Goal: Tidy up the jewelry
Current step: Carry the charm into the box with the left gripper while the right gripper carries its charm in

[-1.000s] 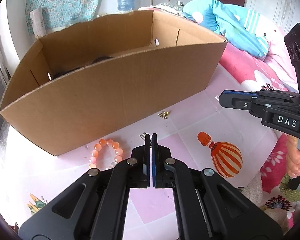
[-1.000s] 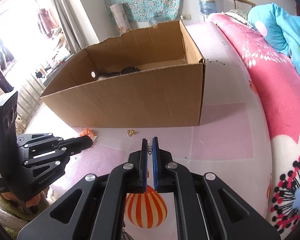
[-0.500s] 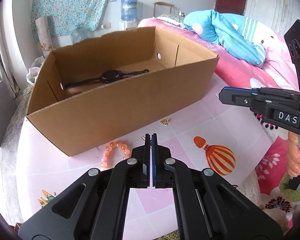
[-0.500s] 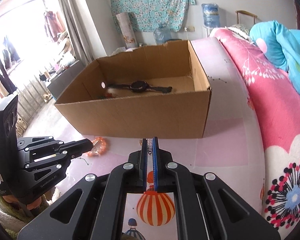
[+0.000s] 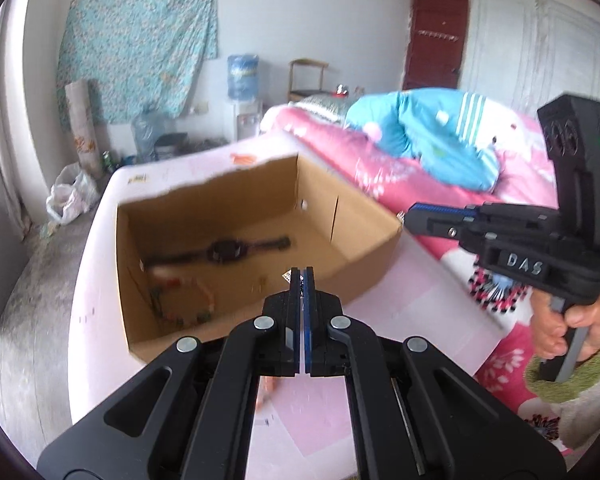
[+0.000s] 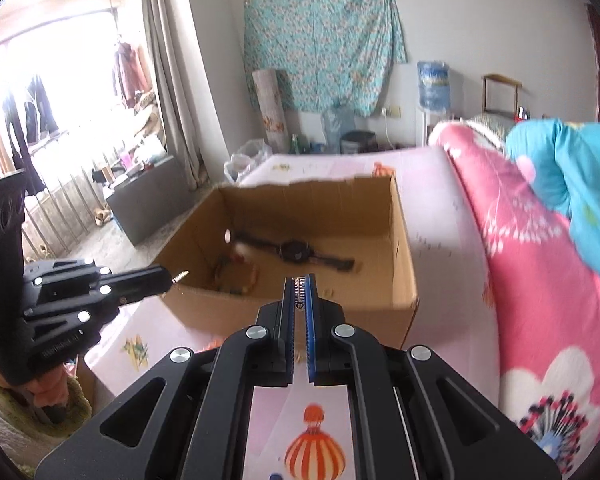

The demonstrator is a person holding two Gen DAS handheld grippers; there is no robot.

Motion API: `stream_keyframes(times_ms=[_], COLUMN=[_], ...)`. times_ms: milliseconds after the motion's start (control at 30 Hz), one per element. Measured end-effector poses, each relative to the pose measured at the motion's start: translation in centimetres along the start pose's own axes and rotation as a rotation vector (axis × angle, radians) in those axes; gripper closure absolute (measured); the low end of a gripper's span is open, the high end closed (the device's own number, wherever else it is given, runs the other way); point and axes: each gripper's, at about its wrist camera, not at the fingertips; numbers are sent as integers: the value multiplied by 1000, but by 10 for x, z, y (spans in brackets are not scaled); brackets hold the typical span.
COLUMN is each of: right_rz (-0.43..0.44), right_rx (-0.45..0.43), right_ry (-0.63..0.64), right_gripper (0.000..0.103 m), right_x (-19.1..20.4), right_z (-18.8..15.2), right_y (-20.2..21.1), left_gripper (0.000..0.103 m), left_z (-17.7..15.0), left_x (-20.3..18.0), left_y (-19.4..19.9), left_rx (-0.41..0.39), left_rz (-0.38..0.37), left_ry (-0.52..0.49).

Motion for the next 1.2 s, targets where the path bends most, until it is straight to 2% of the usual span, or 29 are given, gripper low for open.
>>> stream_keyframes(times_ms=[200,300,433,533,600,733,900,967,1000,1033,1100,1200], right_rz=[26,43,67,68,74,69,72,75,83,94,104,121], right_rx=[6,51,132,166,174,181,211,231,245,260,283,333], right_ry=[-4,14,57,90,94,94,90,100,106,115,139,185], right_gripper=[98,98,98,98,98,98,98,98,98,98,98,98], right_x=[-13,-22,-31,-34,-36,-41,-47,-47,-46,-45,-40,-29], right_z=[24,32,38,39,38,37,32,31,31,32,32,34], right_y=[-21,-43,-78,-96,-102,-110,-117,-121,-123,-126,-129,-137], left_gripper=[102,102,103,103,103,103,101,92,81,76,74,65], left_z=[48,68,84,76,70,61,56,55,54,55,59,68], left_x=[21,42,67,79,86,95,92,90,91,94,96,100], left_y=[-33,-67,-138,-186,-221,-265,-296,-300,-300,-301,-295,-279], left_rx=[59,139,327,461,549,658,730,742,740,733,708,661], left_rz=[-115,-198,-310,-366,-383,-403,-423,-421,-413,-410,-413,-393], left_ry=[6,54,147,215,258,325,358,356,362,369,371,371])
Point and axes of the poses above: each gripper's, at about its wrist camera, not at the fingertips, and y roughly against the way its jaws point, x to its left, z to its top, and after that the axes turned 10 degrees about -z, right-handed
